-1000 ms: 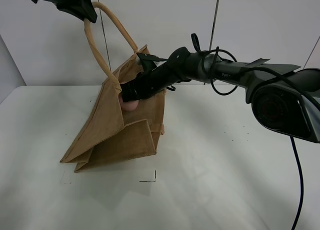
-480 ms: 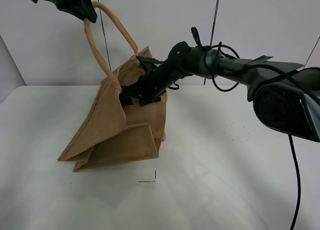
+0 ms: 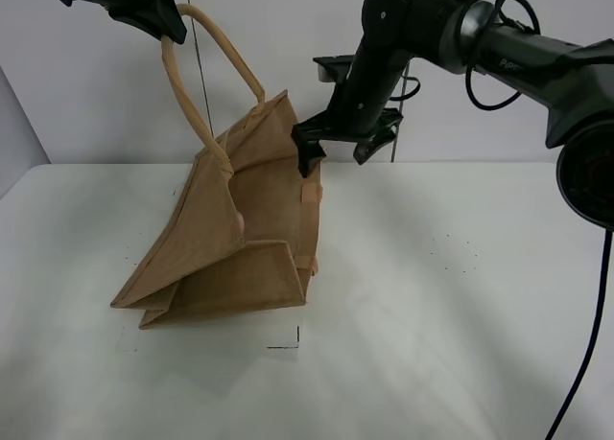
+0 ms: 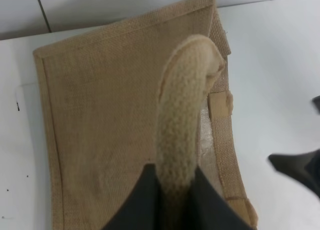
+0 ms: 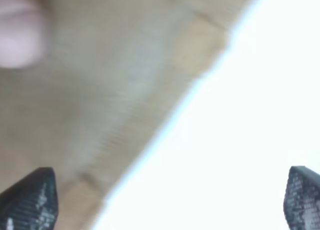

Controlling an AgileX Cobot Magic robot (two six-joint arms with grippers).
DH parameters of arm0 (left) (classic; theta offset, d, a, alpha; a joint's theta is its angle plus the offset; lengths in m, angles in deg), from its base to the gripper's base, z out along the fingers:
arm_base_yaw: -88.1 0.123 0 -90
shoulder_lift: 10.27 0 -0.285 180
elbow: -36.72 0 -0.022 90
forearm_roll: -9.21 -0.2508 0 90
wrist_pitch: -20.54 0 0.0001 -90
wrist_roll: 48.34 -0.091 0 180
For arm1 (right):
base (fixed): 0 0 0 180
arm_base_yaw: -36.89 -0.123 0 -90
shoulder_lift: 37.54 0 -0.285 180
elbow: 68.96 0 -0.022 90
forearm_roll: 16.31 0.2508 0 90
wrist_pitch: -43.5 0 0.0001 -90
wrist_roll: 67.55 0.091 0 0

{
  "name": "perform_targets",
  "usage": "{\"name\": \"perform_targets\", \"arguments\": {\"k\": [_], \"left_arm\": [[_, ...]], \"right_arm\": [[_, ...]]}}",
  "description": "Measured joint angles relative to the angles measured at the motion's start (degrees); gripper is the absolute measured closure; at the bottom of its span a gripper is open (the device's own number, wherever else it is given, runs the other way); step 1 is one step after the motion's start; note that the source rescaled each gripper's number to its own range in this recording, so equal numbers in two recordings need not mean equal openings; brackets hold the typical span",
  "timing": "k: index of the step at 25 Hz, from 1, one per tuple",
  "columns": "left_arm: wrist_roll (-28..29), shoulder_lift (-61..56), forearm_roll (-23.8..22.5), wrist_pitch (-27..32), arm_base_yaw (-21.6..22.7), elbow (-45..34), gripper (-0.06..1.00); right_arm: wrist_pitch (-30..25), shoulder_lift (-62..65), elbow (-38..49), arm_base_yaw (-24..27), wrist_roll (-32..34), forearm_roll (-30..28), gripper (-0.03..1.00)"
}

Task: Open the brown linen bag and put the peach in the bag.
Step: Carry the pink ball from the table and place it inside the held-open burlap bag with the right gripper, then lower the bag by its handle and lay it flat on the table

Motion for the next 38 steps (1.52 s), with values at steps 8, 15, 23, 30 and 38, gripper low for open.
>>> {"name": "perform_targets", "arguments": {"k": [8,15,23,30,38], "left_arm": [[0.0,0.0,0.0,0.0,0.0,0.0,0.94],[-0.2,0.0,0.0,0.0,0.0,0.0,0.94],[-0.2,0.0,0.0,0.0,0.0,0.0,0.94],[-0.2,0.0,0.0,0.0,0.0,0.0,0.94],[-0.2,0.0,0.0,0.0,0.0,0.0,0.94]], "right_arm": [[-0.3,-0.5,0.0,7.4,1.1,-2.0,-0.03],[-0.3,-0.5,0.0,21.0,1.2,-3.1,-0.03],[-0.3,1.1,2.1,25.8,1.2,-3.0,-0.03],[-0.2,16.8,21.7,25.8,1.2,-3.0,-0.03],[-0.2,45.7,53.2,25.8,1.2,-3.1,-0.03]]}}
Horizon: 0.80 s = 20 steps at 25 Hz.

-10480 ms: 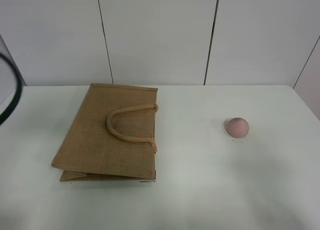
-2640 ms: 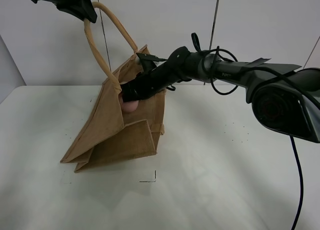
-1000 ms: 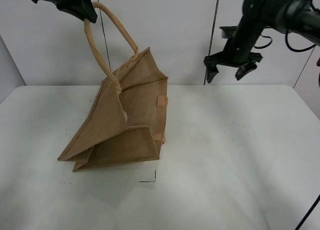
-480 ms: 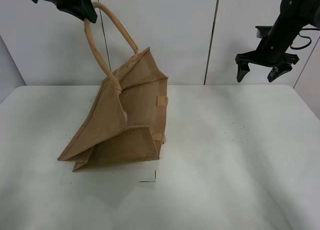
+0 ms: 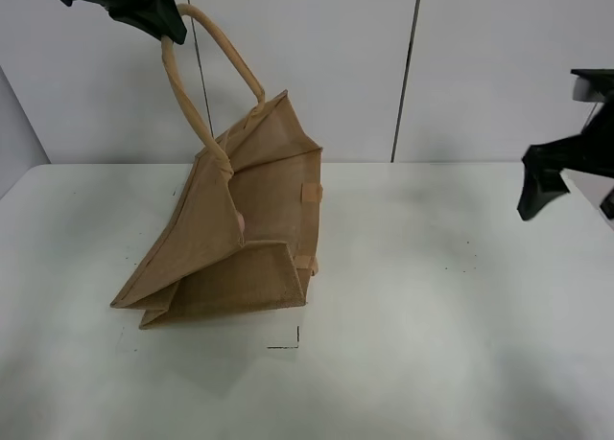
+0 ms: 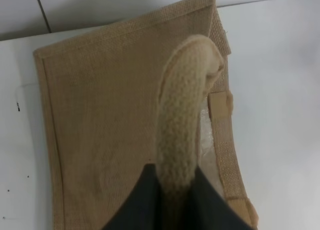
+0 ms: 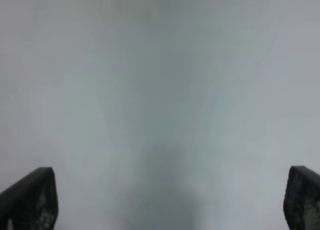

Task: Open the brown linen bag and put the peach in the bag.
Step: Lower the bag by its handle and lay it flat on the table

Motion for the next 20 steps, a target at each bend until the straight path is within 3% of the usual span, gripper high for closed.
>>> {"name": "perform_targets", "arguments": {"k": [8,11,16,20], "left_arm": [[0.0,0.0,0.0,0.0,0.0,0.0,0.94],[0.0,0.0,0.0,0.0,0.0,0.0,0.94],[0.0,0.0,0.0,0.0,0.0,0.0,0.94],[0.0,0.0,0.0,0.0,0.0,0.0,0.94]], "right_arm": [[-0.1,30.2,25.2,0.0,-0.1,0.0,-0.03],[2.5,41.9,32.1,0.0,-0.1,0.0,-0.03],[8.1,60.6,40.6,0.0,0.0,0.0,-0.03],[10.1,70.6,42.4,0.0,0.7,0.0,-0.03]]}}
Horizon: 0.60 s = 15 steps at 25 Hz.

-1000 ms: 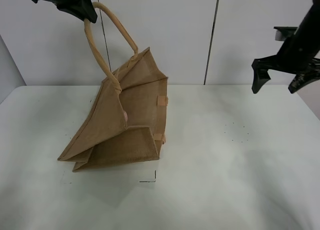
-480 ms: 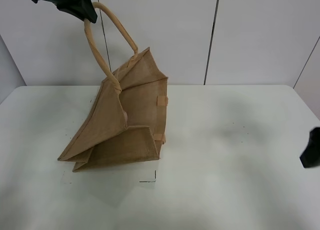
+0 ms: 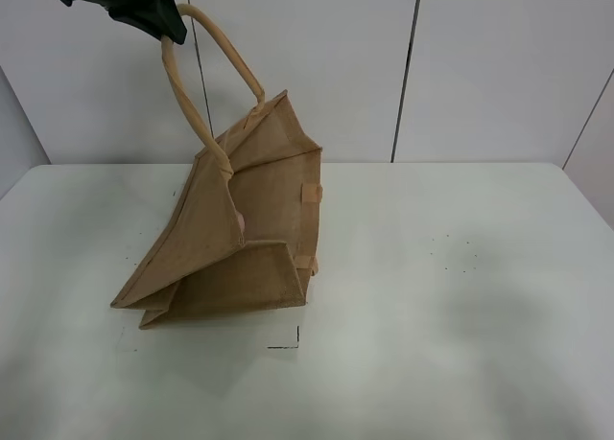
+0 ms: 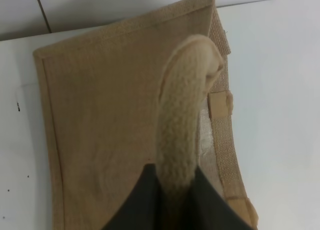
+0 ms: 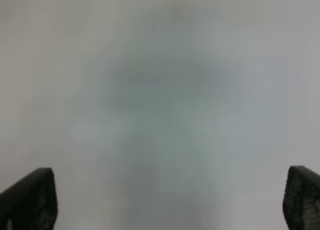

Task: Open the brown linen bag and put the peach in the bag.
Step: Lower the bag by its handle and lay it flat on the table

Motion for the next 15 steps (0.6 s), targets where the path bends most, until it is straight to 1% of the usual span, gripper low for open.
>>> {"name": "perform_targets", "arguments": {"k": [7,15], "left_arm": [[-0.2,0.0,0.0,0.0,0.0,-2.5,0.94],[-0.2,0.0,0.0,-0.1,0.0,-5.9,0.94]], "right_arm": [[0.2,12.3,0.2,0.0,0.6,-0.6,-0.03],[0.2,12.6,0.2,0.0,1.6,-2.1,-0.03]]}}
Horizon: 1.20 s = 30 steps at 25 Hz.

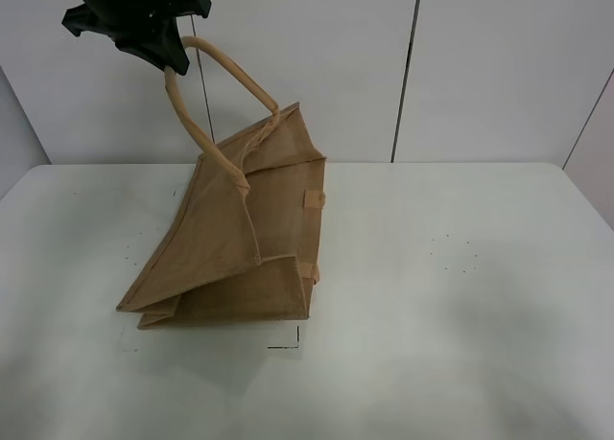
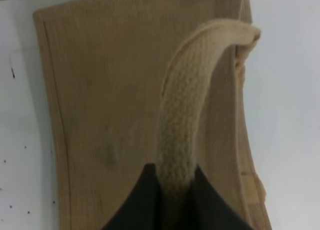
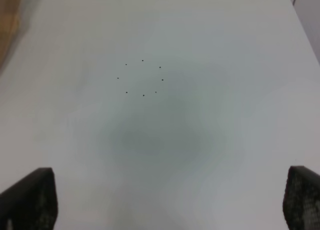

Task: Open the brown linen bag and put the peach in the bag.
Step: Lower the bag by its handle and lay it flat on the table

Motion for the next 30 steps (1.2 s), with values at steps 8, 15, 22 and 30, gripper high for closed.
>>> {"name": "perform_targets", "arguments": {"k": [8,15,22,30], "left_arm": [[0.0,0.0,0.6,-5.5,0.0,-10.0,0.94],[-0.6,0.0,5.3,-19.8,0.0,-23.6,0.94],[-6.3,0.7,13.3,-31.4,0.0,-33.3,0.92],[-12.1,9.1,17.5,-32.5,0.0,-33.9,0.29]], "right_arm": [[0.0,0.0,0.0,0.0,0.3,0.0,-0.03],[0.0,0.0,0.0,0.0,0.3,0.0,-0.03],[0.0,0.0,0.0,0.0,0.3,0.0,-0.03],[0.0,0.0,0.0,0.0,0.3,0.0,-0.03]]}}
